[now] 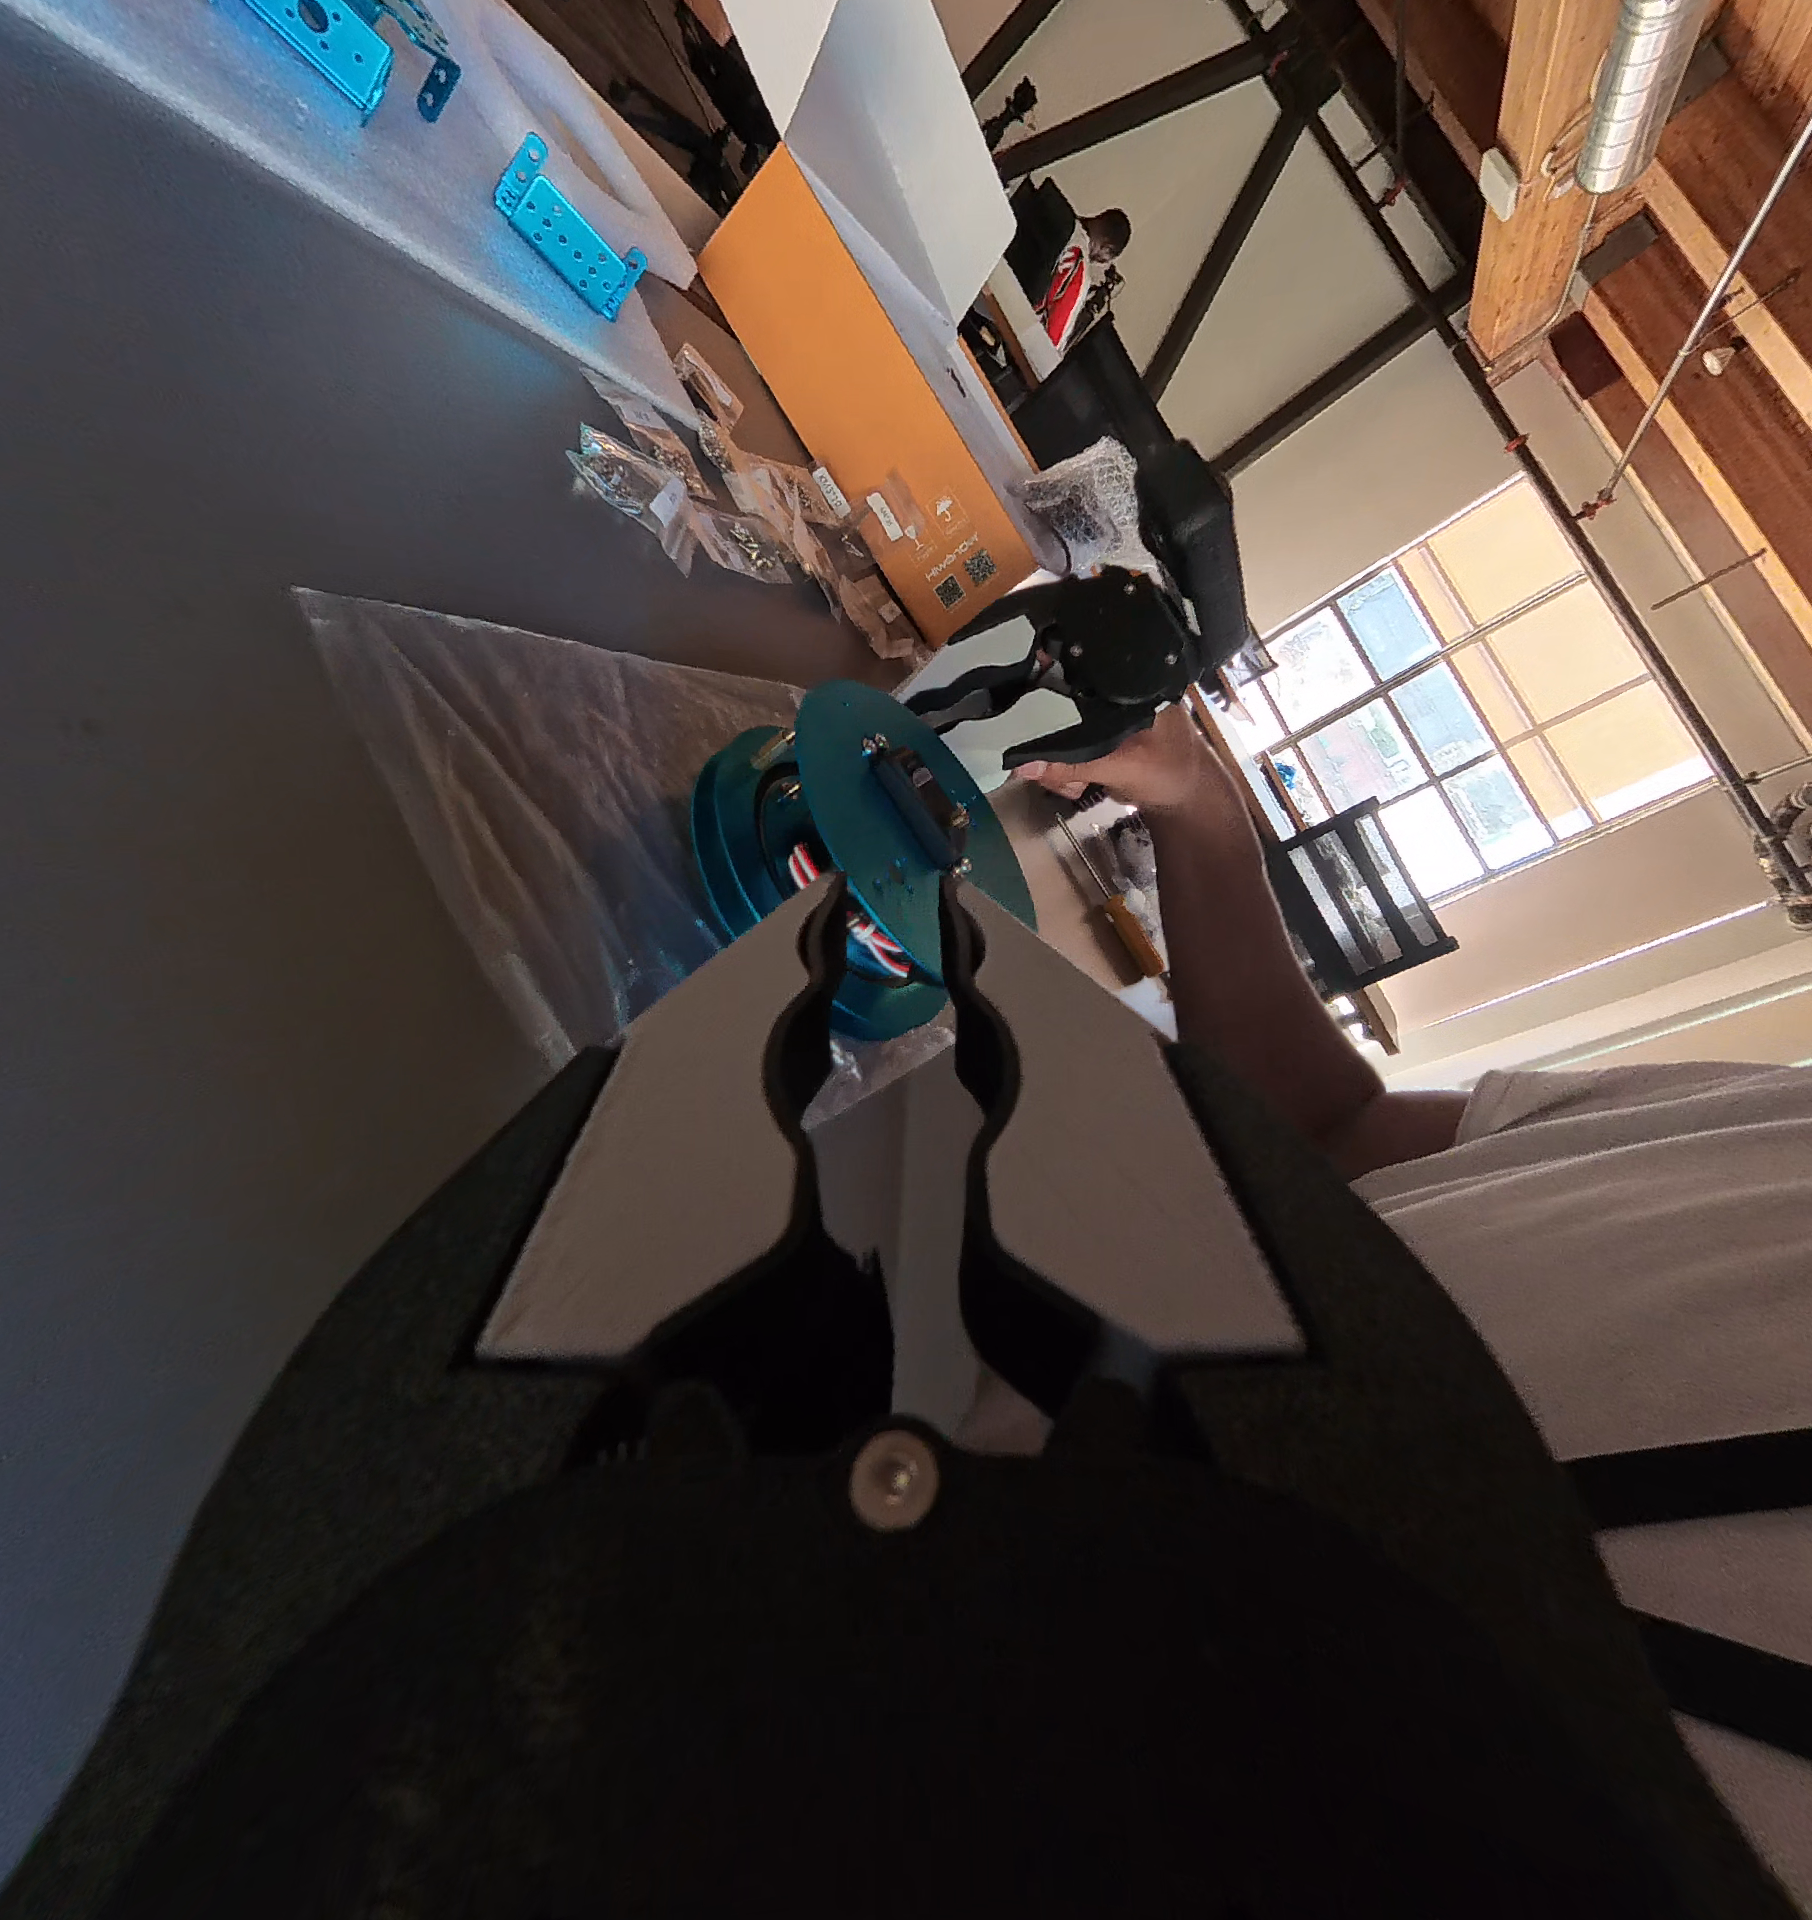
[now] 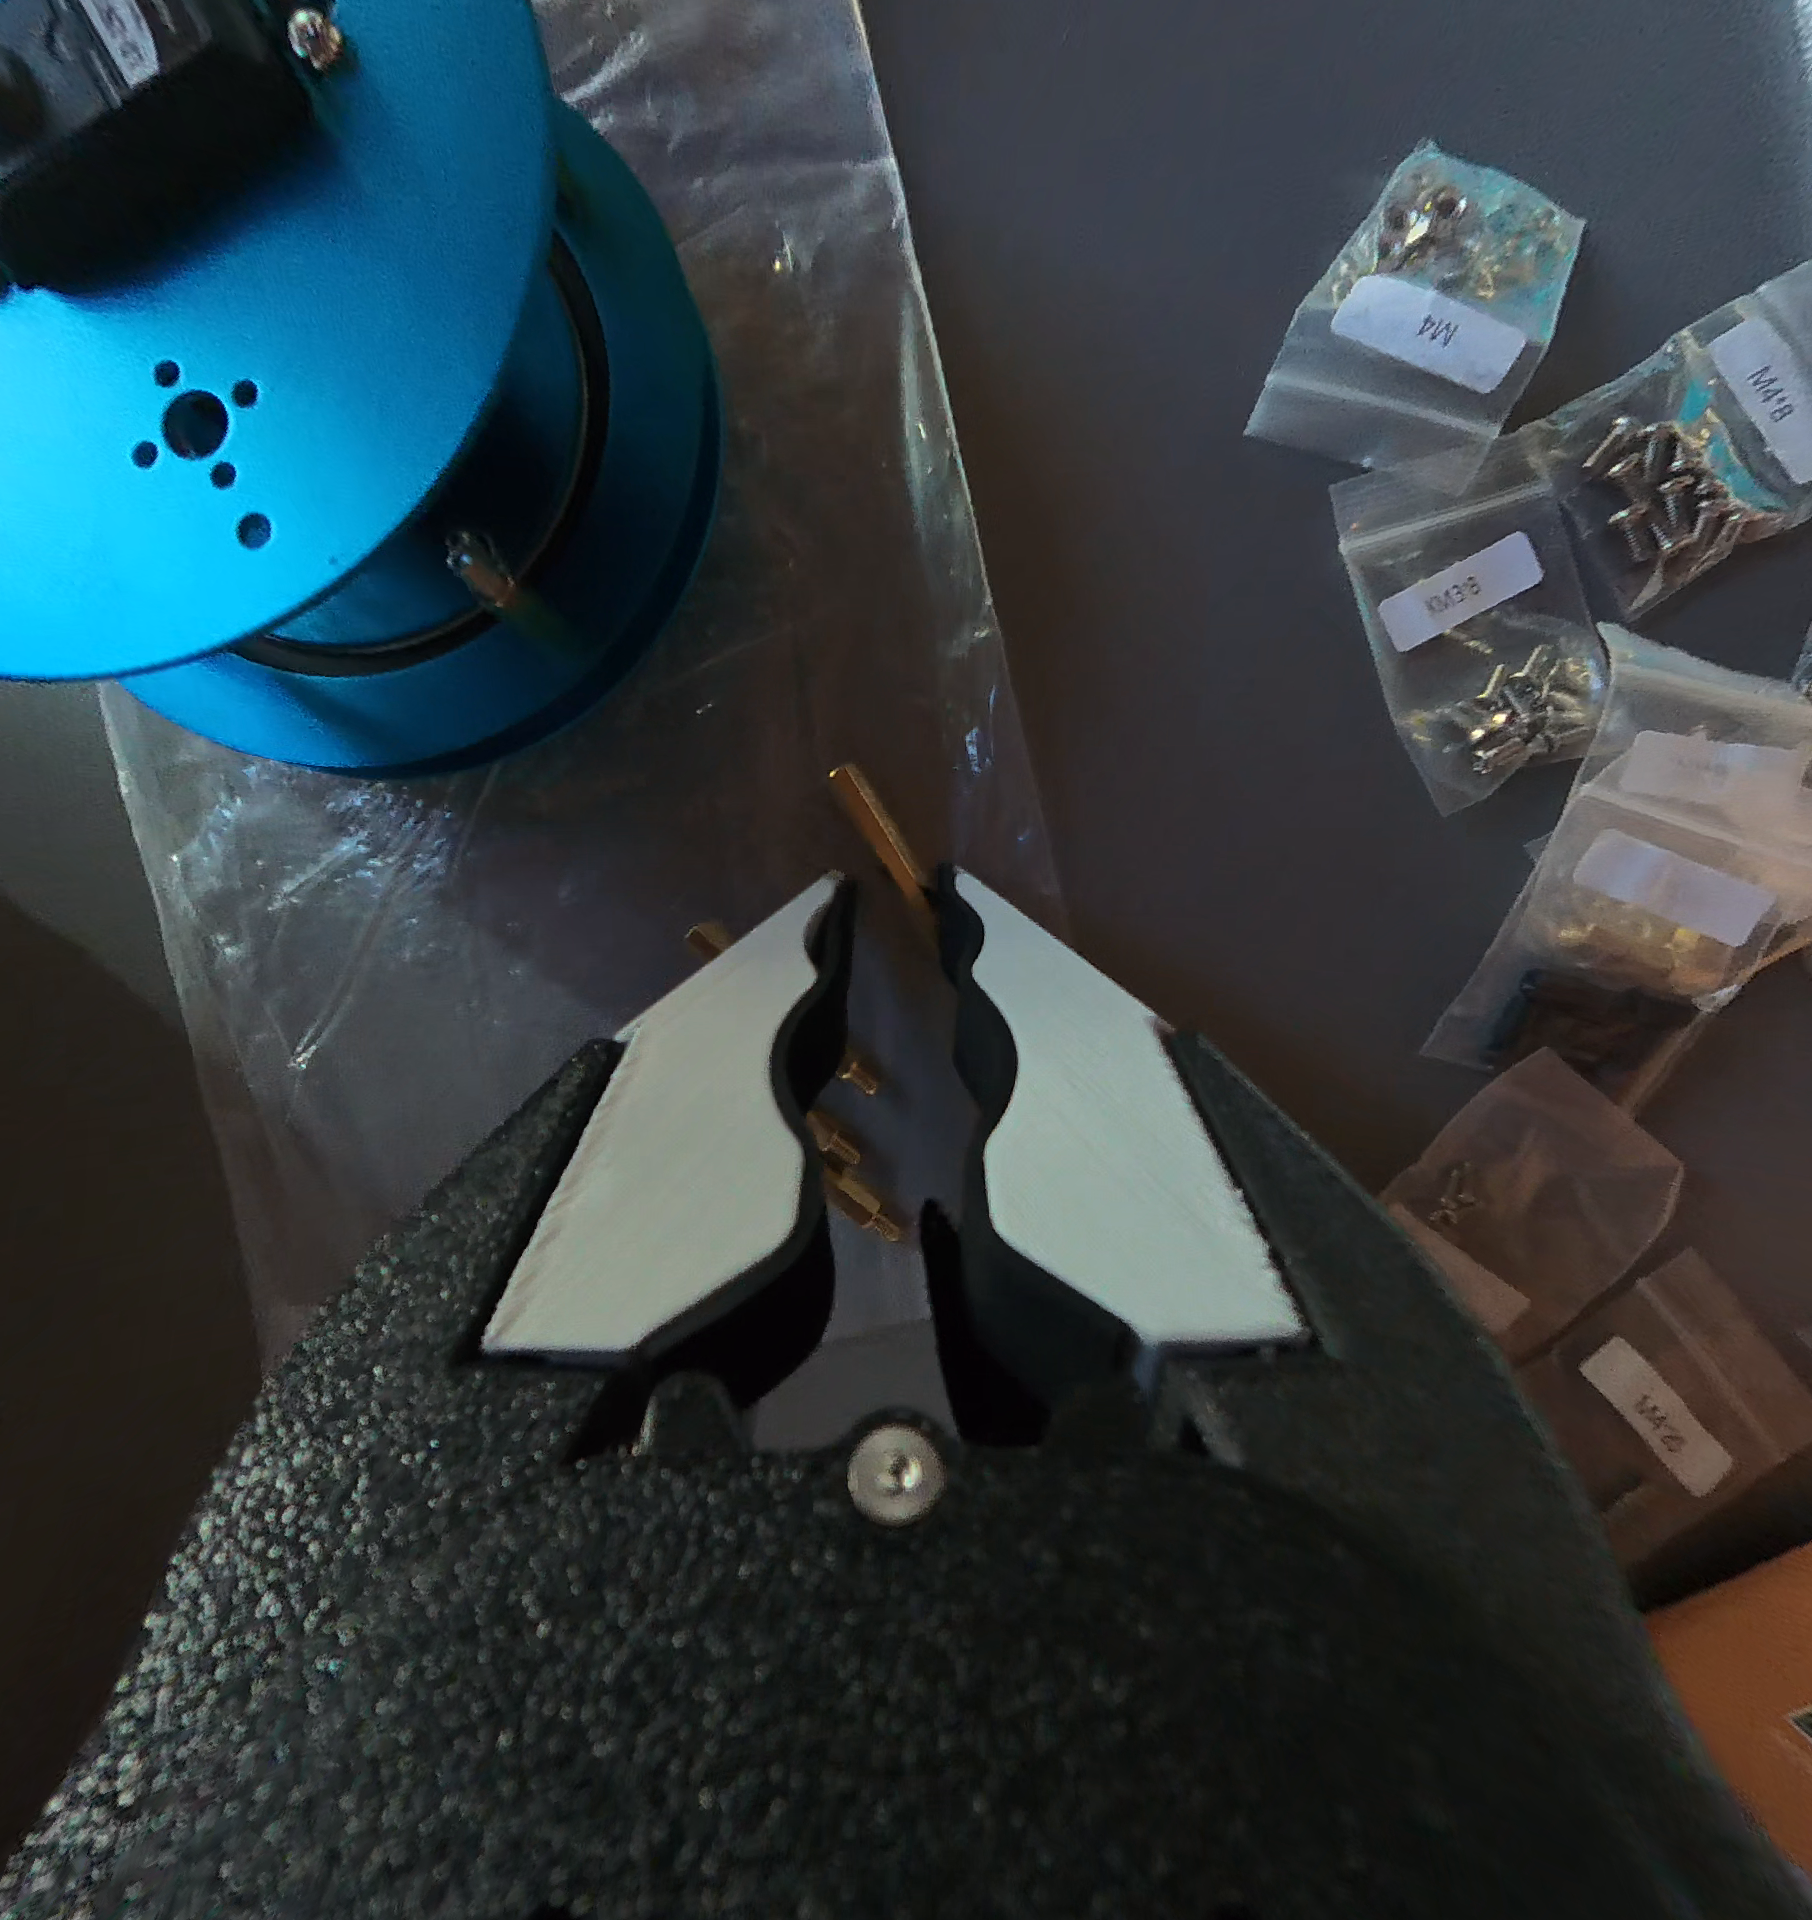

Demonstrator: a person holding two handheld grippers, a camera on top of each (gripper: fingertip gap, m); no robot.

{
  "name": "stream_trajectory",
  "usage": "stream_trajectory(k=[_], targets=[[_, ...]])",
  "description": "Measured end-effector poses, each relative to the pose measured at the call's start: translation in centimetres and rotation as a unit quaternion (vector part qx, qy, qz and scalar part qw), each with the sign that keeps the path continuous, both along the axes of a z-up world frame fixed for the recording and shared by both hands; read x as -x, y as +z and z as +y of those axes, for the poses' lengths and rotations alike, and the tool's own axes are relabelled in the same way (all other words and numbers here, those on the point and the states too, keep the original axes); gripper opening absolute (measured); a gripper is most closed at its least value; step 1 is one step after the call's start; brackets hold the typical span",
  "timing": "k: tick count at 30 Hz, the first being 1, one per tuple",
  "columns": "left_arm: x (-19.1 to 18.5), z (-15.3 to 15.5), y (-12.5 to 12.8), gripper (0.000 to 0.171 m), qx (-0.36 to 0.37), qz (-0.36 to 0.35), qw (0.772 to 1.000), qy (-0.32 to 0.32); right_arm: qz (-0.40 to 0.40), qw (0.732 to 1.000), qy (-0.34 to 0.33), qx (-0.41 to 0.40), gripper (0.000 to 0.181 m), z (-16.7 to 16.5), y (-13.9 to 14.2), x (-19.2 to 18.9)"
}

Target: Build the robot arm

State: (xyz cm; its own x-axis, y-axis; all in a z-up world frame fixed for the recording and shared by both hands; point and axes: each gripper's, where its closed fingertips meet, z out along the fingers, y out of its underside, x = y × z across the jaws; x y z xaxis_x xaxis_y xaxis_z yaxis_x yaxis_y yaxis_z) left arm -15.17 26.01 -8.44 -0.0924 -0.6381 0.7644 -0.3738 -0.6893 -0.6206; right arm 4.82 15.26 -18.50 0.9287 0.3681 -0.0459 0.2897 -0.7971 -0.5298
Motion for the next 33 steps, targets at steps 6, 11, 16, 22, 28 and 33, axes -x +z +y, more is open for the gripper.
stream_trajectory(k=[6, 11, 16, 22, 28, 33], targets=[[1.8, 0.5, -0.1, 0.016, -0.015, -0.002, 1.000, 0.025, -0.057, 0.998, 0.002, -0.013, 0.005, 0.3, 0.5, -0.5], [1.9, 0.0, 0.3, 0.017, -0.014, -0.012, 1.000, 0.022, -0.112, 0.988, 0.012, -0.104, 0.004, 1.1, 4.7, 0.8], [0.7, -2.2, 2.7, 0.019, -0.031, -0.040, 0.999, -0.018, -0.275, 0.926, 0.144, -0.217, 0.004, 2.4, 12.0, 8.9], [0.5, -5.4, 4.1, 0.021, -0.026, -0.037, 0.990, -0.135, -0.418, 0.791, 0.326, -0.305, 0.004, 3.4, 13.9, 18.6], [2.0, -7.4, 2.4, 0.020, -0.023, -0.020, 0.981, -0.191, -0.427, 0.757, 0.383, -0.313, 0.004, 3.5, 12.4, 21.3], [2.6, -8.4, 0.9, 0.005, -0.018, -0.018, 0.978, -0.209, -0.415, 0.755, 0.411, -0.300, 0.004, 3.7, 11.1, 22.8]])
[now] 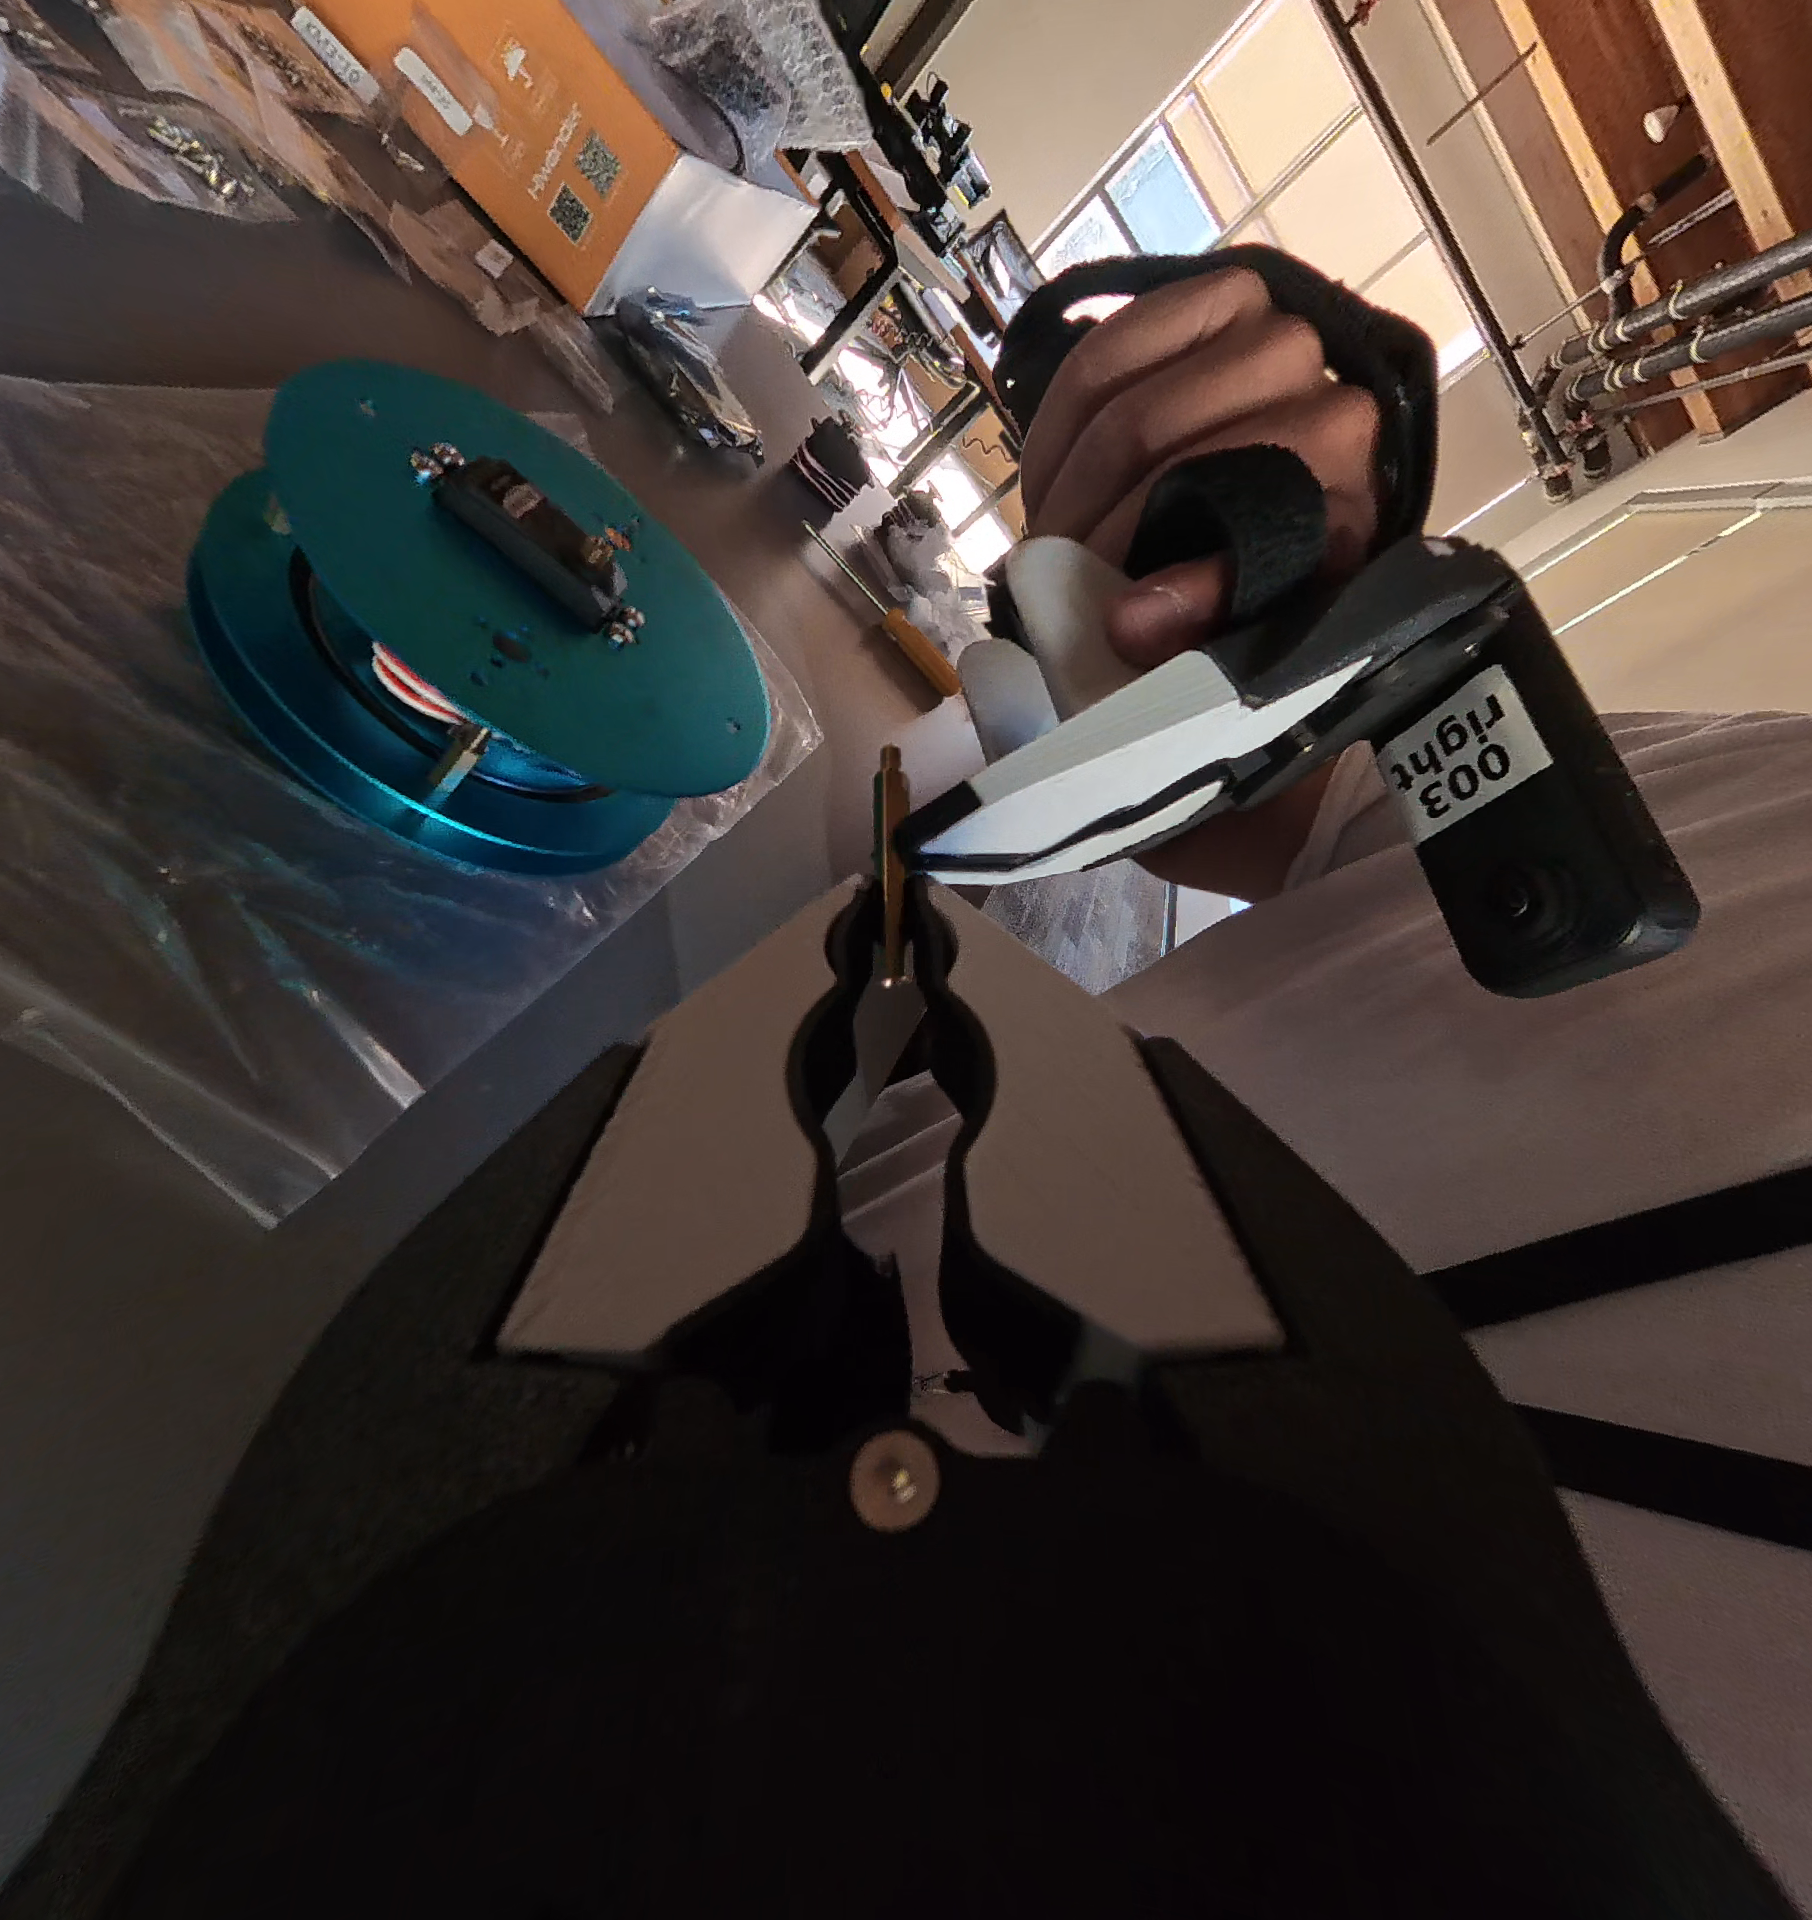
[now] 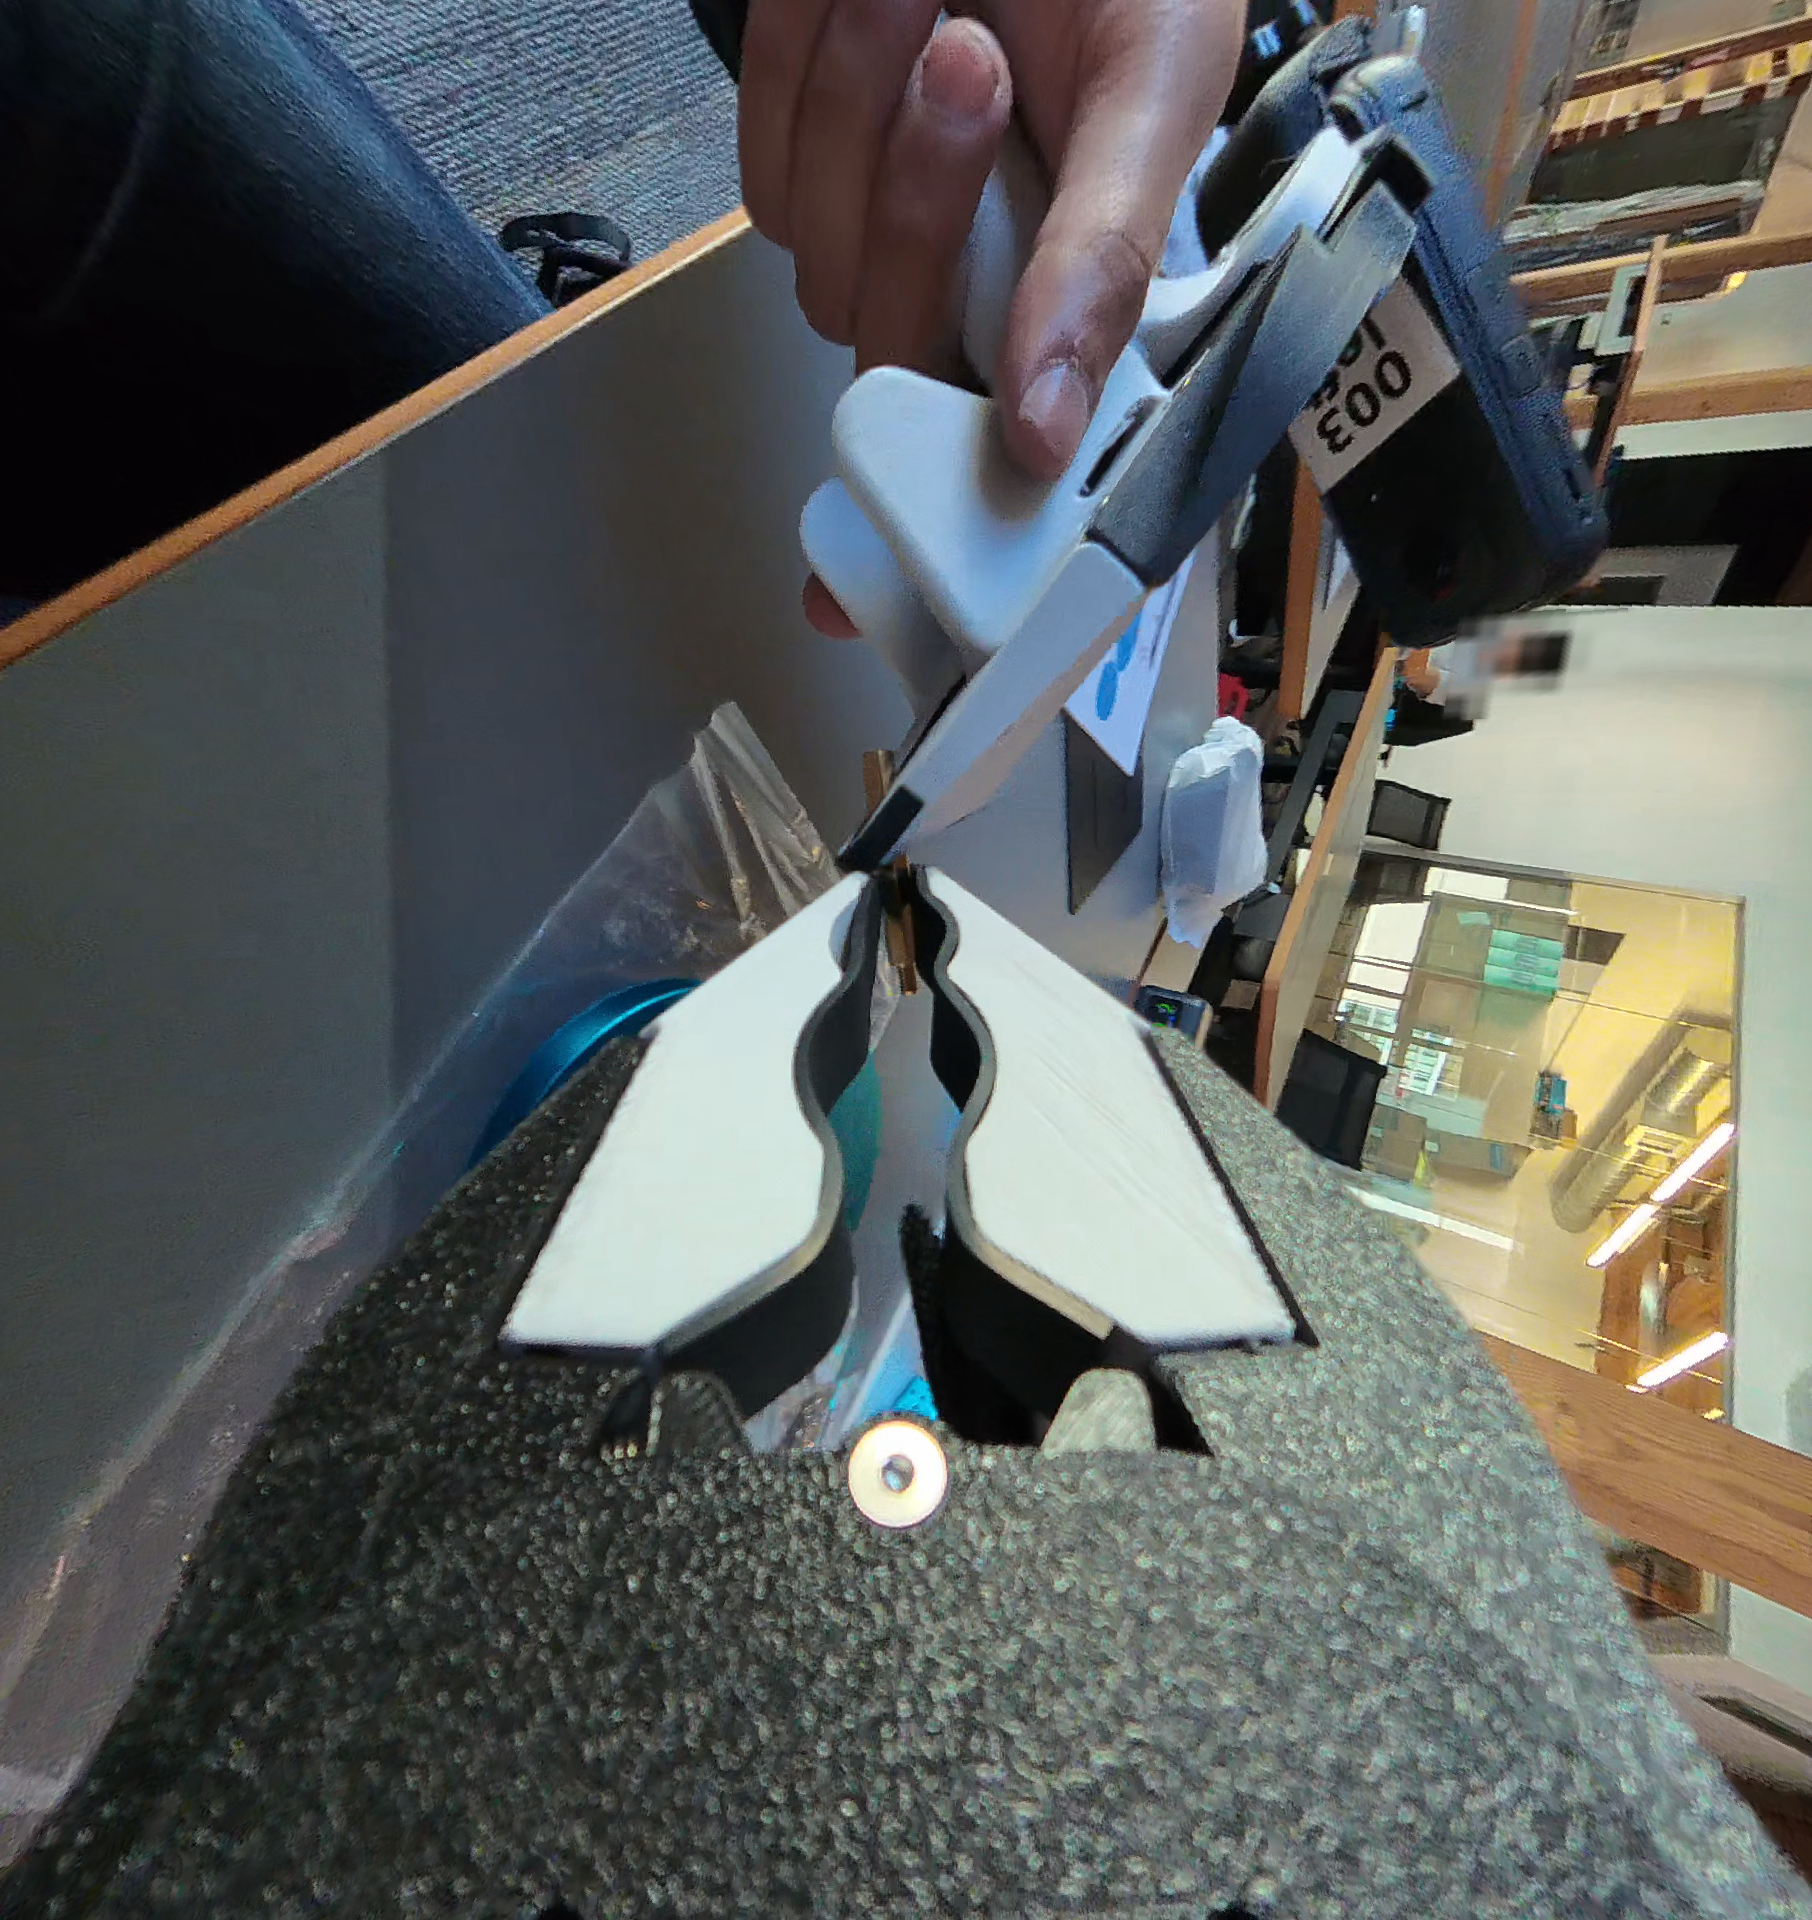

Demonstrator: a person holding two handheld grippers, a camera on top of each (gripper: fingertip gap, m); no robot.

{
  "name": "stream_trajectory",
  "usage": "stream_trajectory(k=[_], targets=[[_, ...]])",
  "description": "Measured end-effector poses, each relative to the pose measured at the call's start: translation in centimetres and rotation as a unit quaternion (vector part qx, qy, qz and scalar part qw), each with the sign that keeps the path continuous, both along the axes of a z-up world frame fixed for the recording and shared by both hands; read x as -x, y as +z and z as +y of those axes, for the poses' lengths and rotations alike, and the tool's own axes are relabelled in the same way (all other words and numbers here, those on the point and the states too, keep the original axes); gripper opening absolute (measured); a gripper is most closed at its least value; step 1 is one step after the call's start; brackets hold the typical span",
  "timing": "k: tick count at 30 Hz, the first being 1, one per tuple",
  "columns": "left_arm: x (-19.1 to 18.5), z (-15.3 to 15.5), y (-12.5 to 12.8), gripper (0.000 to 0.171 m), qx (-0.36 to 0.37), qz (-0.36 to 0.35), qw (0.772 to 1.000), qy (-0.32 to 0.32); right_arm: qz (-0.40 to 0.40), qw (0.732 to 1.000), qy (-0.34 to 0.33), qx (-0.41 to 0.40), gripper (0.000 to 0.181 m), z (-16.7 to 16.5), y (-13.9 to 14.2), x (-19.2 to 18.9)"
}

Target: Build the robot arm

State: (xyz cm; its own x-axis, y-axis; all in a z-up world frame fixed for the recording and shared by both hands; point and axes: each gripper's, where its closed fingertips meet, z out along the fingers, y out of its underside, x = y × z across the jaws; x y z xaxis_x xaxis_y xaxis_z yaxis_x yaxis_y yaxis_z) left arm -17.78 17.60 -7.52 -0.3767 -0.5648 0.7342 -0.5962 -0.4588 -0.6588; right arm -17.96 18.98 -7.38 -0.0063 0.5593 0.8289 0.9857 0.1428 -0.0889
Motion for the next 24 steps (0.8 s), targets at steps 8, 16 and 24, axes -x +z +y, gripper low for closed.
stream_trajectory(k=[8, 16, 24], targets=[[0.1, 1.9, -2.4, 0.004, -0.012, -0.023, 0.998, 0.053, 0.223, 0.963, -0.120, 0.097, 0.031, 0.1, -1.0, -1.2], [1.2, 2.3, -1.5, 0.005, -0.129, -0.151, 0.974, 0.110, 0.559, 0.762, -0.271, 0.181, 0.037, 0.9, -1.9, -1.1], [2.2, 2.2, -1.4, 0.005, -0.225, -0.213, 0.942, 0.130, 0.651, 0.676, -0.222, 0.264, 0.001, 1.0, -1.7, 2.7]])
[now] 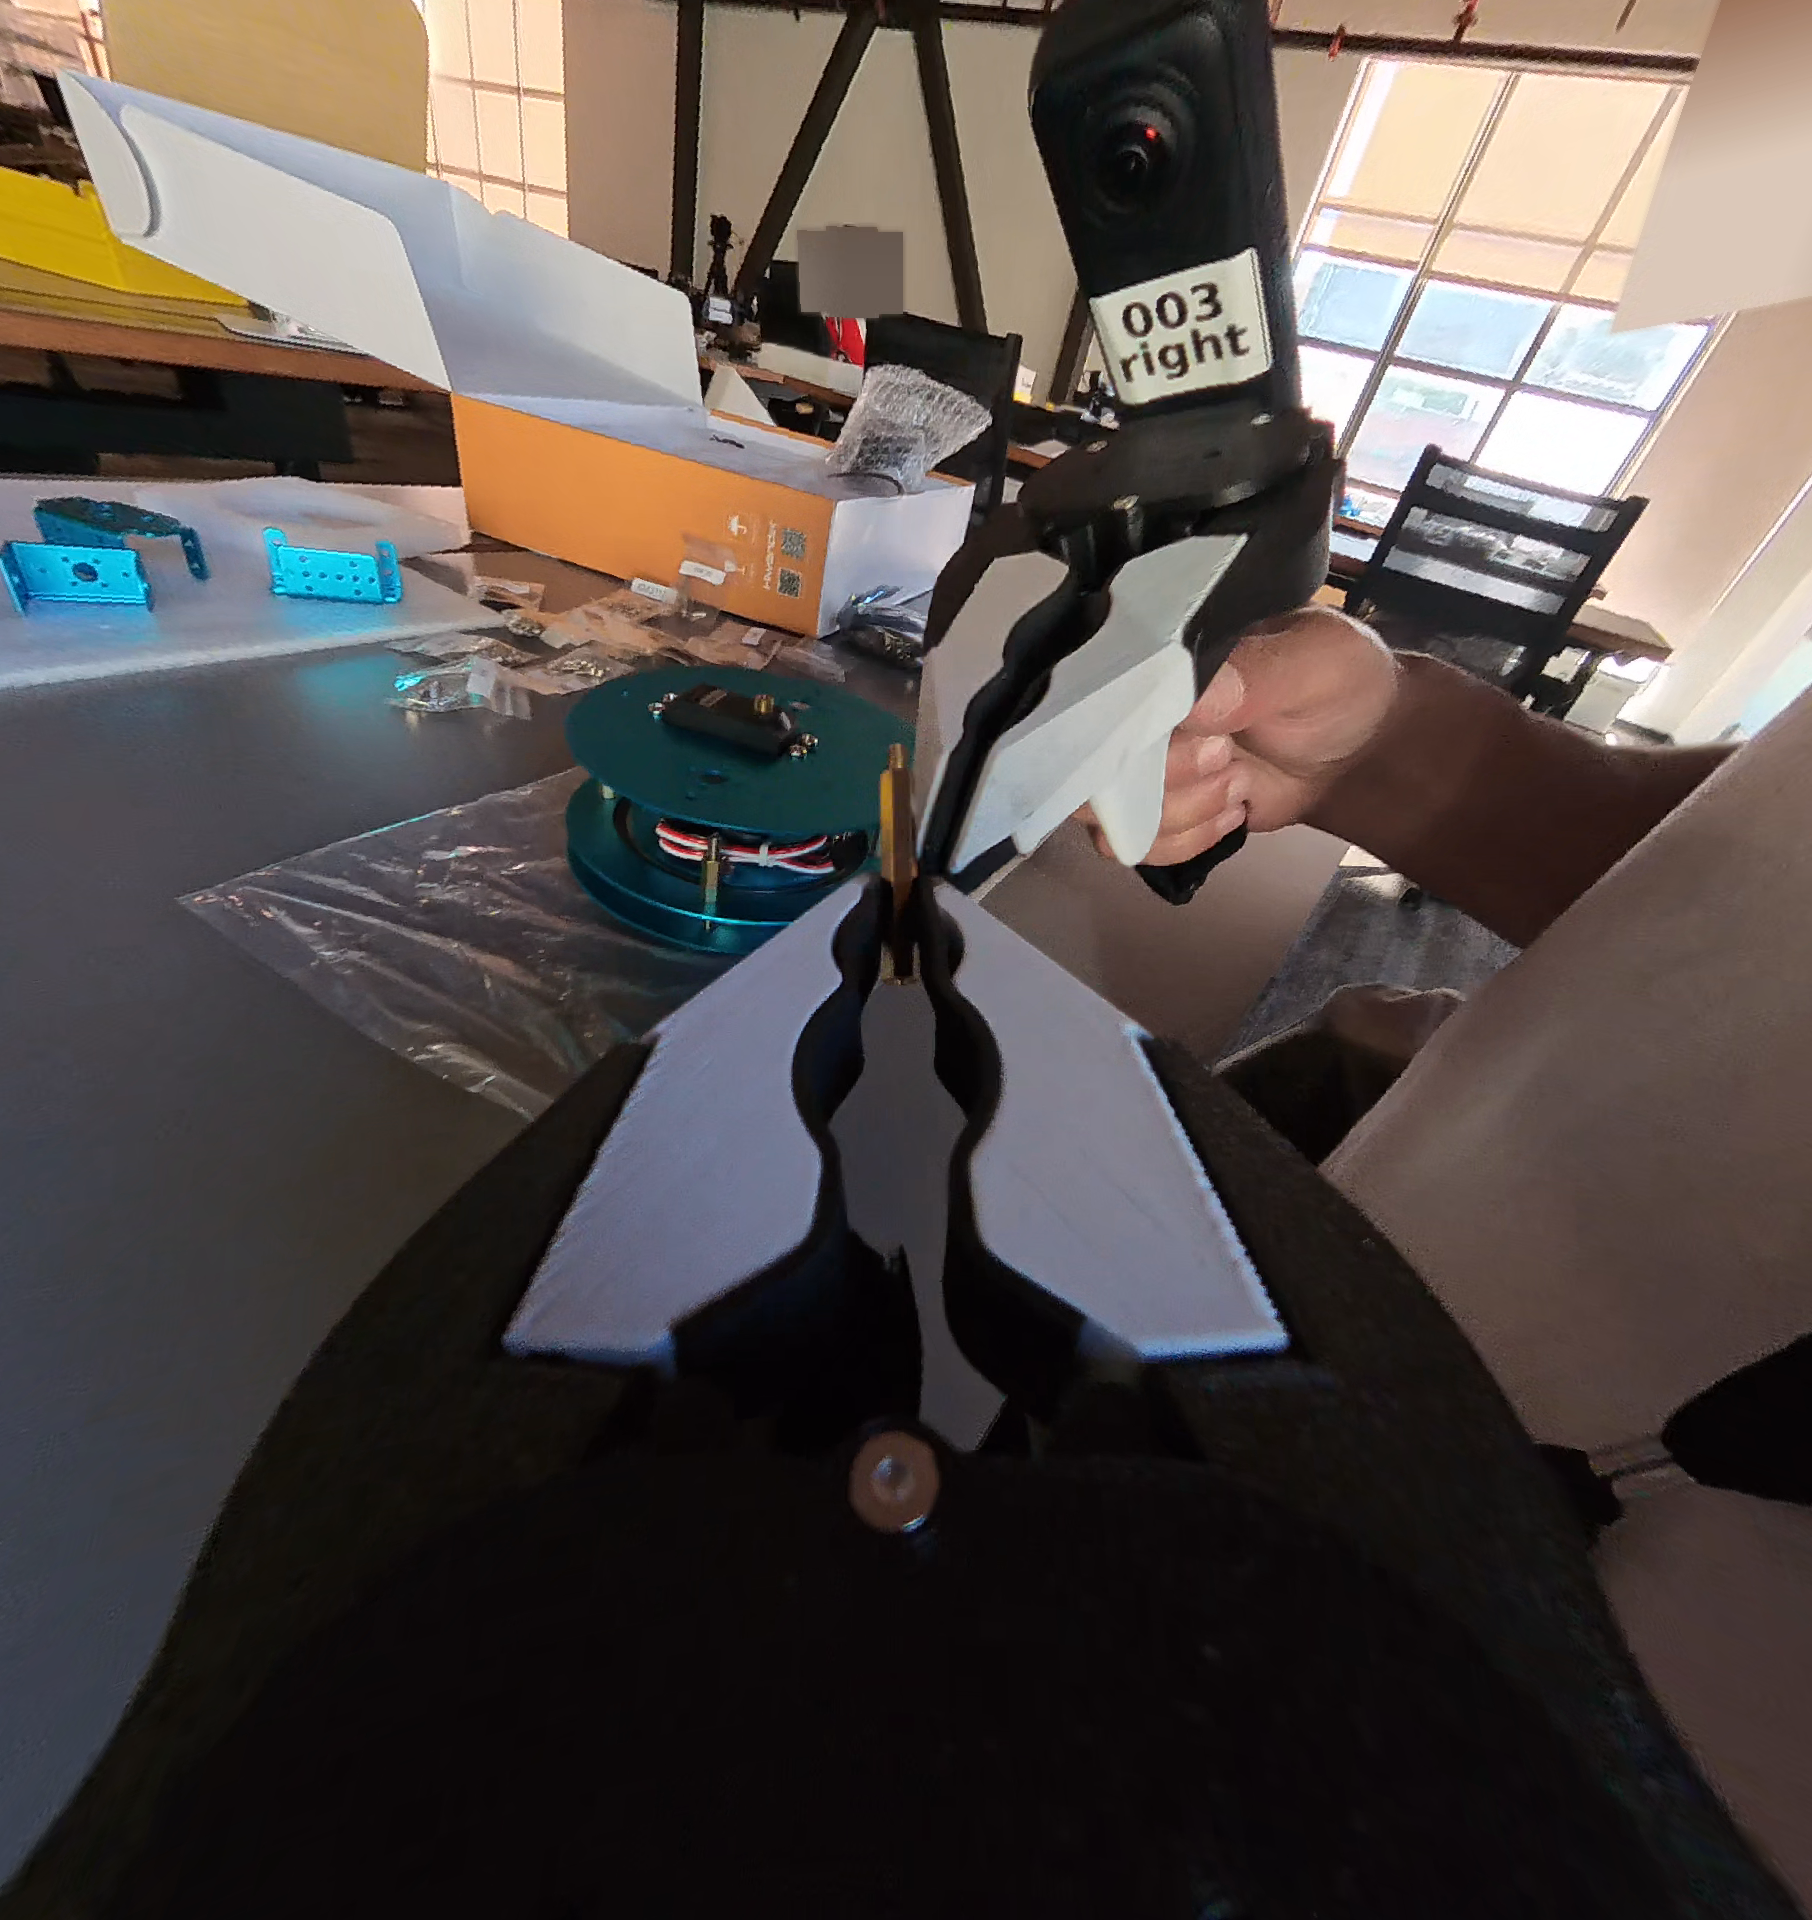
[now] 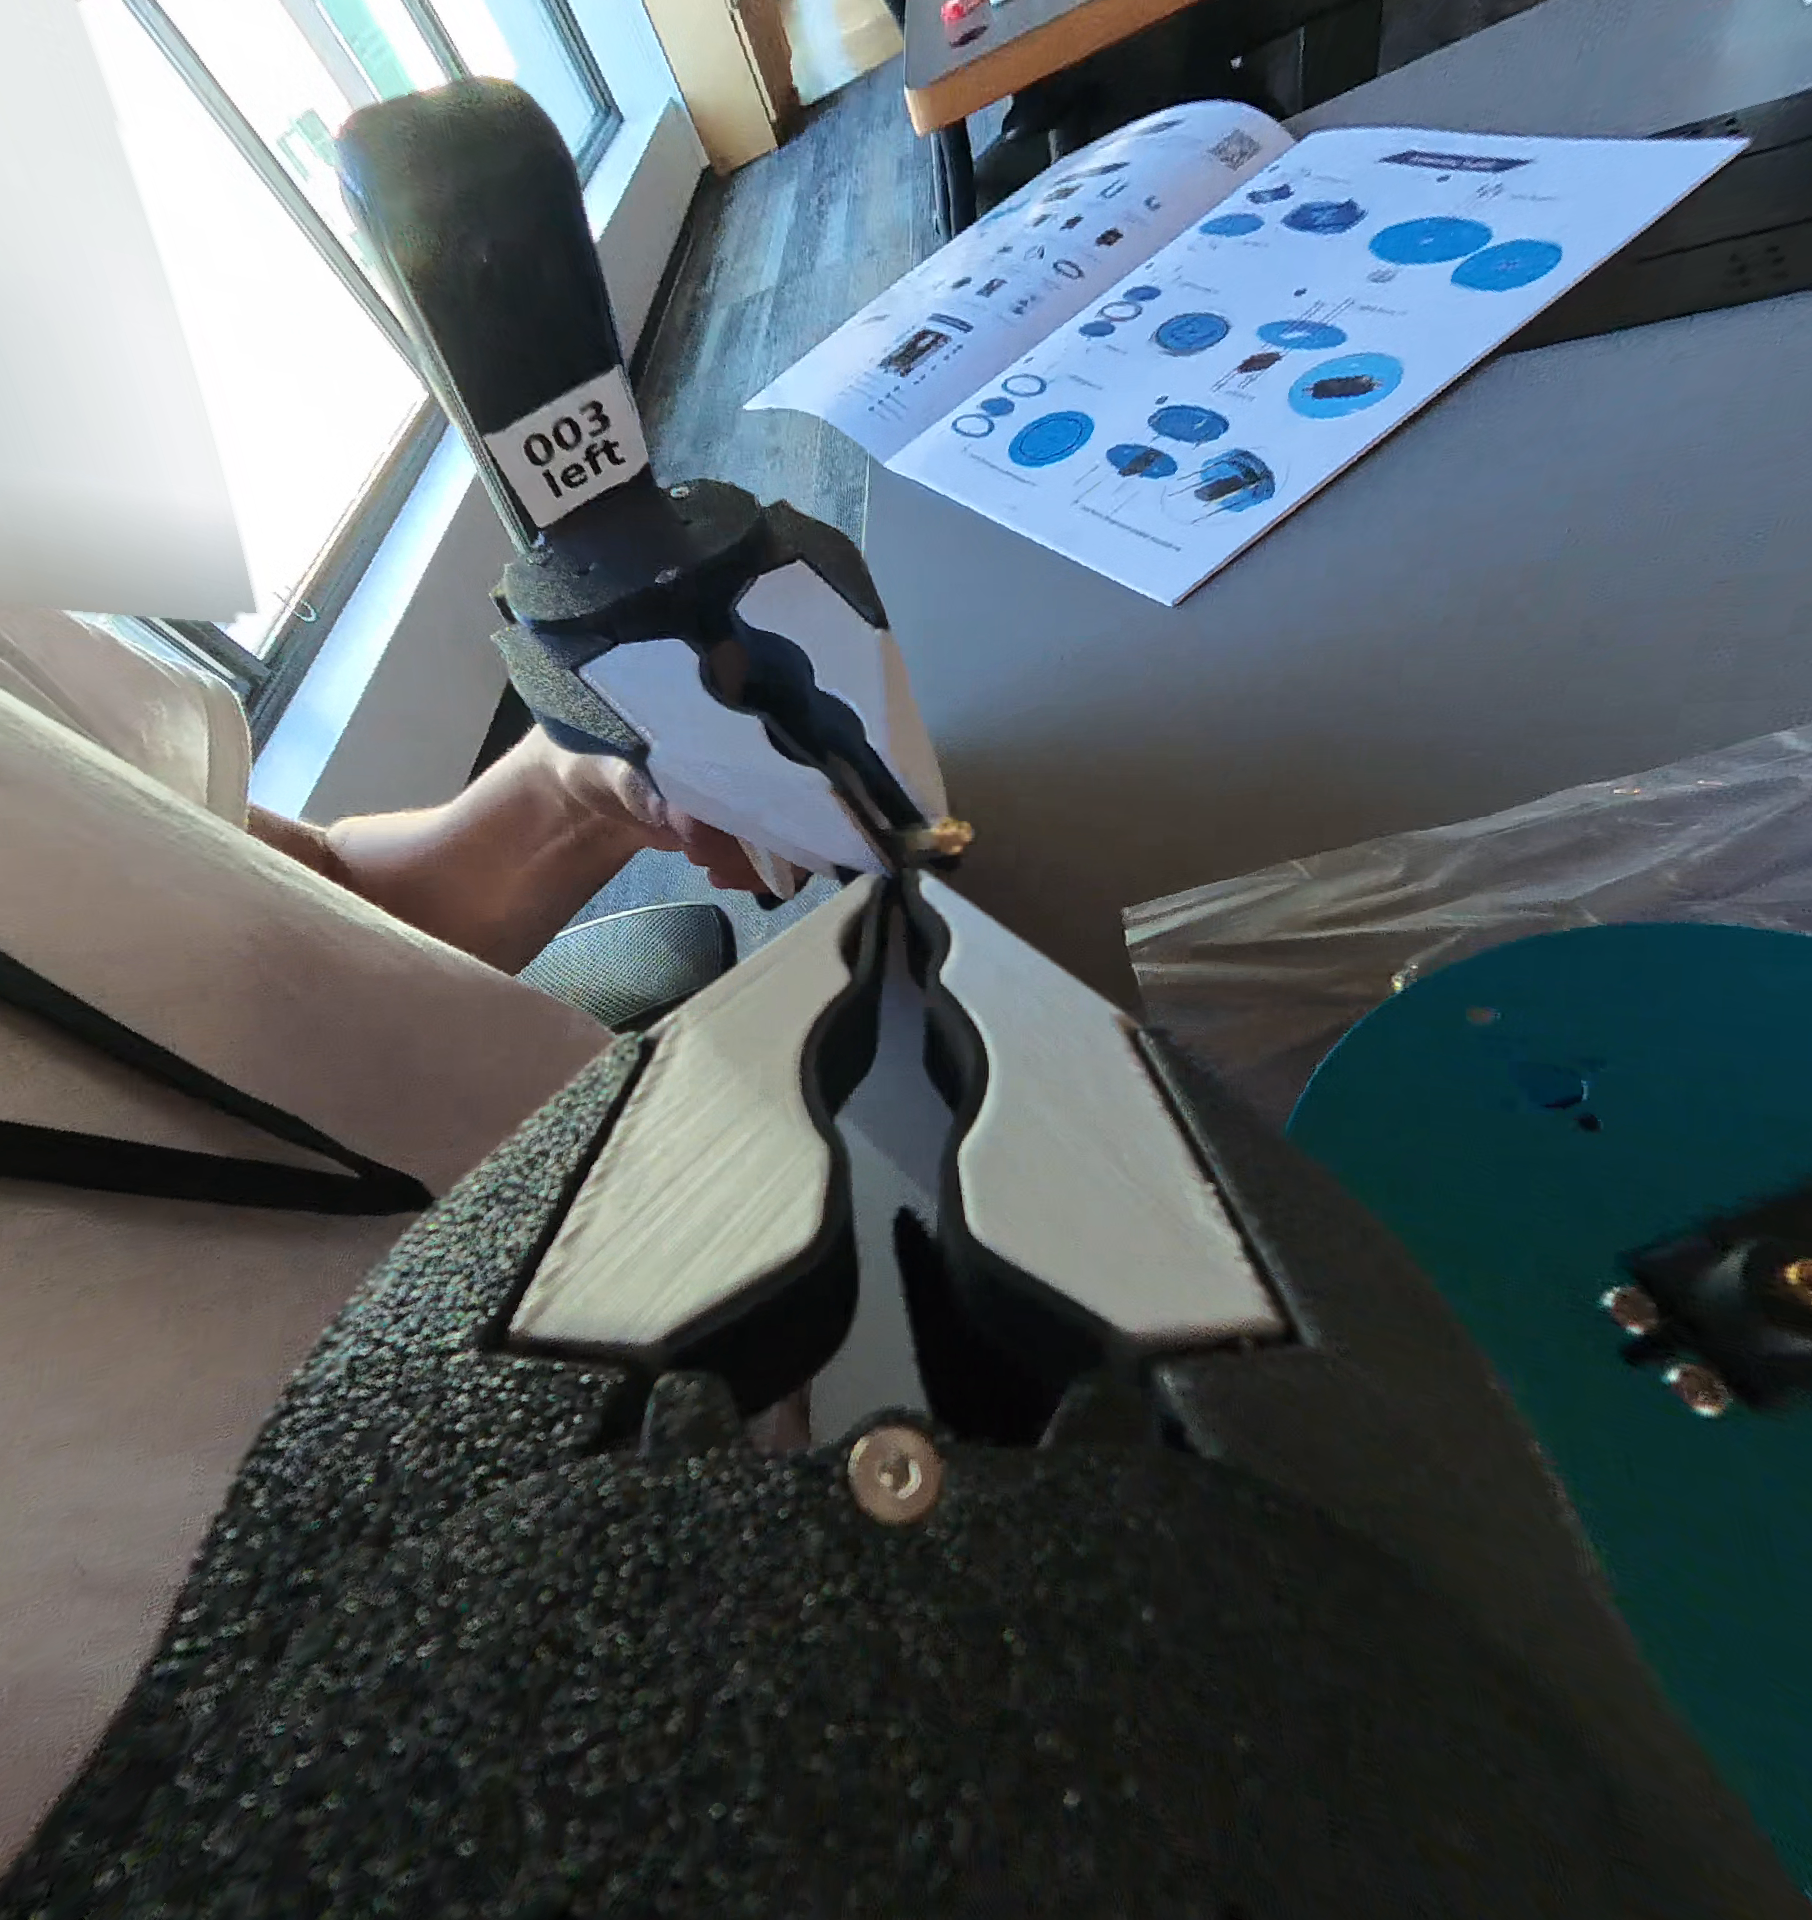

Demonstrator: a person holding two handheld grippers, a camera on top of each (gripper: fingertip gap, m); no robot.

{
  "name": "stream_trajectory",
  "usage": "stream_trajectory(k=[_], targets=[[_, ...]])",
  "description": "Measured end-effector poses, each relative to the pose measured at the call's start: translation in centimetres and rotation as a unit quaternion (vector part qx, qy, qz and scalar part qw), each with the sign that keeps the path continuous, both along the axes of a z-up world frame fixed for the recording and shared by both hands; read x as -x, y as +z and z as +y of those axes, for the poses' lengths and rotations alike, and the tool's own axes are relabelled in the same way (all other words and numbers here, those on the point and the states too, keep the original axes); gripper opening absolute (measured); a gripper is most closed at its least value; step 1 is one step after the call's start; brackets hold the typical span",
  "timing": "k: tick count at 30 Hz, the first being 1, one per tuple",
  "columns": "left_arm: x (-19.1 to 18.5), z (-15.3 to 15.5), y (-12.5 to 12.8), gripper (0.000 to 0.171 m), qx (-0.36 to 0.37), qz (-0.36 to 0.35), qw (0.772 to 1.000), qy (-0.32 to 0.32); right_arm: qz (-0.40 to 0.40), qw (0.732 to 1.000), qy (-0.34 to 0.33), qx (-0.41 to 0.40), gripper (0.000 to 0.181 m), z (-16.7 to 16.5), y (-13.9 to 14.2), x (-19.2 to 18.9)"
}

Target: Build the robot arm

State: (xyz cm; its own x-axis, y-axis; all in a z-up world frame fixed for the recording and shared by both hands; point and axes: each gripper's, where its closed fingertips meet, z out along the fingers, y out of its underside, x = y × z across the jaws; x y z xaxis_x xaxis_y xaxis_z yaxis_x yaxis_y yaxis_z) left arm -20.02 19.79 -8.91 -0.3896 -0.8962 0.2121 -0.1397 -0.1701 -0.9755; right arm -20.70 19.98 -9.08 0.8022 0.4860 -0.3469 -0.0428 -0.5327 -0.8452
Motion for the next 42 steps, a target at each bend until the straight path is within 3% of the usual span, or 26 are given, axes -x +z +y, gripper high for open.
stream_trajectory(k=[3, 6, 9, 18, 25, 42], targets=[[0.3, 0.2, -0.3, 0.005, -0.006, -0.002, 1.000, -0.003, 0.008, 1.000, 0.002, 0.008, 0.001, 0.2, -0.3, 0.3], [0.2, 0.6, -0.8, 0.005, -0.020, 0.003, 1.000, 0.000, 0.029, 0.999, 0.005, 0.026, 0.012, 0.4, -0.3, 0.6], [0.2, 0.7, -0.9, 0.005, -0.028, 0.001, 1.000, -0.006, 0.017, 1.000, -0.009, 0.025, 0.001, 0.9, -0.6, 0.2], [0.2, 1.3, -0.7, 0.005, -0.058, 0.004, 0.998, 0.004, 0.060, 0.998, -0.016, 0.029, 0.016, 1.4, 0.2, -0.1], [0.0, 0.5, -0.8, 0.005, -0.066, 0.010, 0.998, -0.003, 0.048, 0.998, -0.015, 0.024, 0.008, 1.7, -0.1, -0.2], [-1.4, 0.2, -0.3, 0.005, -0.048, 0.017, 0.999, 0.013, 0.045, 0.999, -0.020, 0.003, 0.011, 1.5, 0.3, -1.4]])
